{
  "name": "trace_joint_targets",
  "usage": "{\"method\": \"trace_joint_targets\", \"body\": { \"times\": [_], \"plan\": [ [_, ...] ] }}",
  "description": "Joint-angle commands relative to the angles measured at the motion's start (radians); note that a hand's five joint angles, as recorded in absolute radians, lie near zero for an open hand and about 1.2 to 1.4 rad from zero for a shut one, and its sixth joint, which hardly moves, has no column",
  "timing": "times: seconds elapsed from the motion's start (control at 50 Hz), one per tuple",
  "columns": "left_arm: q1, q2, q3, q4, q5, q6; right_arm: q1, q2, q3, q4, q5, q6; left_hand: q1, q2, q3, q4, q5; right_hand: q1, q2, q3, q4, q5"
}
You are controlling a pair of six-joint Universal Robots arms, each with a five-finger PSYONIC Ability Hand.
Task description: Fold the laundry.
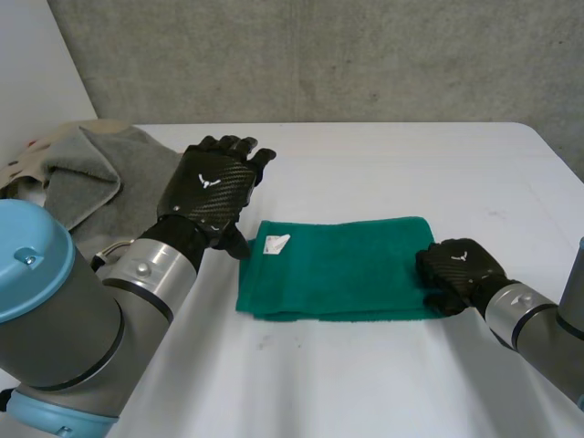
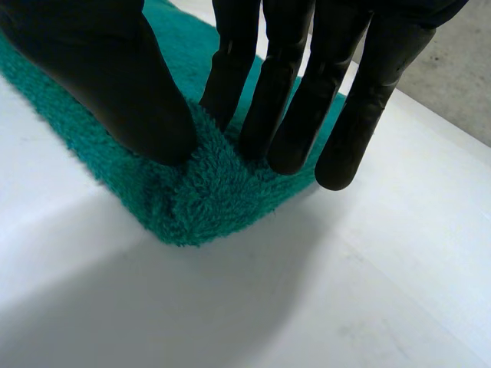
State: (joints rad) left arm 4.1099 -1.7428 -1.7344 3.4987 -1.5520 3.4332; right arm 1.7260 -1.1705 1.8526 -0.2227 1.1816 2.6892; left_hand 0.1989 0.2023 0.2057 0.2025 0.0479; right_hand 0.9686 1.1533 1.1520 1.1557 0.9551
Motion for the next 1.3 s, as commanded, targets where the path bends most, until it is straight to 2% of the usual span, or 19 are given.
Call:
{"method": "trace_joint_targets", "body": {
  "times": [0.02,0.08,0.2,0.28,0.36,0.4,0.46,0.52,0.56,0.6,0.62,0.64,0.68,0.76,0.78,0.86,1.02,1.18,1.3],
  "plan": [
    [0.001,0.008,-0.004,-0.001,0.004,0.001,-0.02,-0.003,-0.012,0.011,0.01,-0.057,-0.024,-0.028,-0.031,-0.028,-0.048,0.428,0.243,0.244,0.241,0.267],
    [0.003,0.012,-0.007,-0.001,0.004,0.0,-0.017,-0.011,-0.021,0.016,0.027,-0.095,-0.024,-0.028,-0.031,-0.028,-0.048,0.428,0.243,0.244,0.241,0.267],
    [0.012,0.025,-0.01,-0.004,0.003,0.001,0.027,-0.026,-0.105,0.019,0.194,-0.248,-0.024,-0.028,-0.031,-0.028,-0.048,0.428,0.243,0.244,0.241,0.267],
    [0.046,0.043,-0.013,-0.006,0.003,0.0,0.223,-0.048,-0.191,0.005,0.245,-0.35,-0.024,-0.028,-0.031,-0.028,-0.048,0.428,0.243,0.244,0.241,0.267],
    [0.085,0.062,-0.02,-0.007,0.003,-0.002,0.424,-0.018,-0.276,-0.02,0.205,-0.452,-0.024,-0.028,-0.031,-0.028,-0.048,0.428,0.243,0.244,0.241,0.267],
    [0.093,0.068,-0.025,-0.007,0.001,-0.002,0.516,0.036,-0.3,-0.027,0.14,-0.509,-0.024,-0.028,-0.031,-0.028,-0.048,0.428,0.243,0.244,0.241,0.267],
    [0.096,0.069,-0.027,-0.009,-0.002,-0.002,0.595,0.125,-0.323,-0.023,0.051,-0.561,-0.024,-0.028,-0.031,-0.028,-0.048,0.428,0.243,0.244,0.241,0.267],
    [0.101,0.068,-0.027,-0.009,-0.003,0.0,0.632,0.192,-0.346,-0.027,0.032,-0.574,-0.024,-0.028,-0.031,-0.028,-0.048,0.428,0.243,0.244,0.241,0.267],
    [0.104,0.065,-0.027,-0.007,-0.002,-0.002,0.633,0.221,-0.374,-0.024,0.078,-0.557,-0.024,-0.028,-0.031,-0.028,-0.048,0.428,0.243,0.244,0.241,0.267],
    [0.102,0.059,-0.022,-0.006,0.0,0.0,0.638,0.212,-0.383,-0.029,0.124,-0.519,-0.024,-0.028,-0.031,-0.028,-0.048,-0.132,-0.317,-0.315,-0.319,-0.293],
    [0.104,0.057,-0.013,-0.006,-0.002,0.0,0.635,0.195,-0.391,-0.038,0.163,-0.45,-0.024,-0.028,-0.031,-0.028,-0.048,-0.69,-0.875,-0.874,-0.877,-0.851],
    [0.105,0.055,-0.008,-0.006,-0.002,-0.002,0.632,0.189,-0.394,-0.044,0.179,-0.404,-0.024,-0.028,-0.031,-0.028,-0.048,-0.794,-0.979,-0.978,-0.981,-0.955],
    [0.105,0.051,0.004,-0.003,-0.003,0.0,0.618,0.163,-0.394,-0.052,0.182,-0.292,-0.024,-0.028,-0.031,-0.028,-0.048,-0.794,-0.979,-0.978,-0.981,-0.955],
    [0.087,0.017,0.064,0.0,-0.008,0.0,0.535,0.034,-0.383,-0.053,0.15,0.051,-0.021,-0.024,-0.027,-0.024,-0.044,-0.794,-0.979,-0.978,-0.981,-0.955],
    [0.072,-0.006,0.094,-0.004,-0.008,-0.008,0.509,-0.021,-0.389,-0.046,0.141,0.184,-0.018,-0.021,-0.024,-0.021,-0.041,-0.794,-0.979,-0.978,-0.981,-0.955],
    [-0.008,-0.079,0.183,-0.017,-0.01,-0.052,0.407,-0.075,-0.392,0.018,0.112,0.413,0.003,-0.001,-0.004,-0.001,-0.021,-0.794,-0.979,-0.978,-0.981,-0.955],
    [-0.112,-0.289,0.344,-0.119,-0.054,-0.107,0.319,0.049,-0.482,0.21,0.119,0.411,0.006,0.002,-0.001,0.002,-0.018,-0.794,-0.979,-0.978,-0.981,-0.955],
    [-0.132,-0.441,0.405,-0.184,-0.216,-0.091,0.323,0.204,-0.587,0.301,0.116,0.4,0.003,-0.001,-0.004,-0.001,-0.021,-0.794,-0.979,-0.978,-0.981,-0.955],
    [-0.132,-0.511,0.397,-0.244,-0.227,-0.043,0.328,0.282,-0.605,0.322,0.128,0.345,0.003,-0.001,-0.004,-0.001,-0.021,-0.794,-0.979,-0.978,-0.981,-0.955]
  ]
}}
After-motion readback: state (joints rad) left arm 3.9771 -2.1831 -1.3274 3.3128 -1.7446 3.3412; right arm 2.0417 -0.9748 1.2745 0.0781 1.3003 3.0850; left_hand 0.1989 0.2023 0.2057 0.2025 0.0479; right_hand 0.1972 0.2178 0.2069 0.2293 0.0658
